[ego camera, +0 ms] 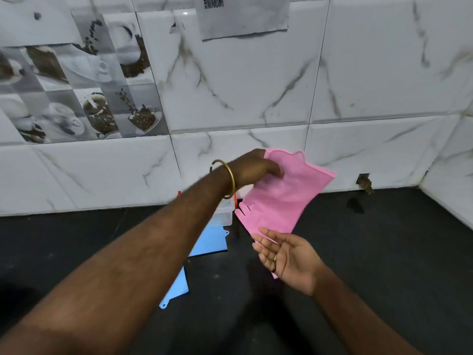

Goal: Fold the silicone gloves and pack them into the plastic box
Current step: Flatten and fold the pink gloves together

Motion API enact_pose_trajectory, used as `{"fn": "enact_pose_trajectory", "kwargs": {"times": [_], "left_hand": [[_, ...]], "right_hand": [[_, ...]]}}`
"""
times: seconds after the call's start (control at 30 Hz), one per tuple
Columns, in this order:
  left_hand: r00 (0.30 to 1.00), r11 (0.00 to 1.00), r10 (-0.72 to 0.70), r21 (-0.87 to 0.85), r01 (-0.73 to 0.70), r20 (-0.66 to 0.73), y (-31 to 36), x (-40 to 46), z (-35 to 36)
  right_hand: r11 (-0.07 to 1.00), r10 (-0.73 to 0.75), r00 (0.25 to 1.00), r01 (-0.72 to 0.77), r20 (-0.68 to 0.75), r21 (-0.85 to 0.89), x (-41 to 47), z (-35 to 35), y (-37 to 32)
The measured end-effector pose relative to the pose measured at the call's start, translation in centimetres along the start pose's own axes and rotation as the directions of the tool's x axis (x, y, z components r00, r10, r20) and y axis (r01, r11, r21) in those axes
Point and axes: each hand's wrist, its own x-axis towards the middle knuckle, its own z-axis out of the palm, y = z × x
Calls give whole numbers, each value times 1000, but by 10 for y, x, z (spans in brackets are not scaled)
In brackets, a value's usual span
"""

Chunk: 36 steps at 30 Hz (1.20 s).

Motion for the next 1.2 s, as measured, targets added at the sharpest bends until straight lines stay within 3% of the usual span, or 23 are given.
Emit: {"fn": "enact_pose_trajectory", "kwargs": {"times": [0.1, 0.23, 0.33, 0.43, 0.53, 0.6, 0.67, 0.73, 0.77, 0.9, 1.07, 1.2], "left_hand": [[986, 999, 47, 20, -51, 159, 13, -11, -15], [931, 983, 75, 130, -129, 356, -8, -38, -50], [905, 989, 28, 120, -86, 423, -41, -58, -69], [867, 997, -33, 79, -7, 496, -79, -71, -73], [931, 984, -159, -28, 178, 328, -125, -81, -68], [940, 877, -294, -343, 337, 173, -165, -92, -56], [901, 606, -416, -702, 375, 122, -201, -105, -36], [864, 371, -491, -872, 320, 109, -228, -114, -12], [859, 345, -502, -886, 309, 104, -236, -117, 0], [871, 669, -482, -681, 298, -92, -267, -128, 25], [872, 828, -471, -408, 385, -131, -279, -134, 23], [878, 879, -459, -213, 426, -138, -287, -130, 24]], "right_hand": [[978, -70, 996, 58, 51, 199, 11, 11, -2], [852, -324, 942, 248, 92, 462, 17, 9, -3], [834, -368, 924, 280, 101, 475, 17, 0, -15], [923, -282, 958, 253, 61, 288, 18, 5, -23], [906, -304, 949, 314, -79, 285, 22, 1, -17], [888, -337, 936, 351, -99, 298, 18, -4, -8], [882, -369, 922, 388, -119, 267, 14, -9, 7], [884, -375, 900, 419, -223, 207, 13, -16, 23], [882, -374, 886, 430, -273, 190, 12, -20, 32], [870, -367, 832, 465, -417, 162, 5, -42, 61], [910, -323, 763, 413, -560, 37, -9, -76, 79], [926, -365, 707, 340, -606, -161, -17, -98, 82]]}}
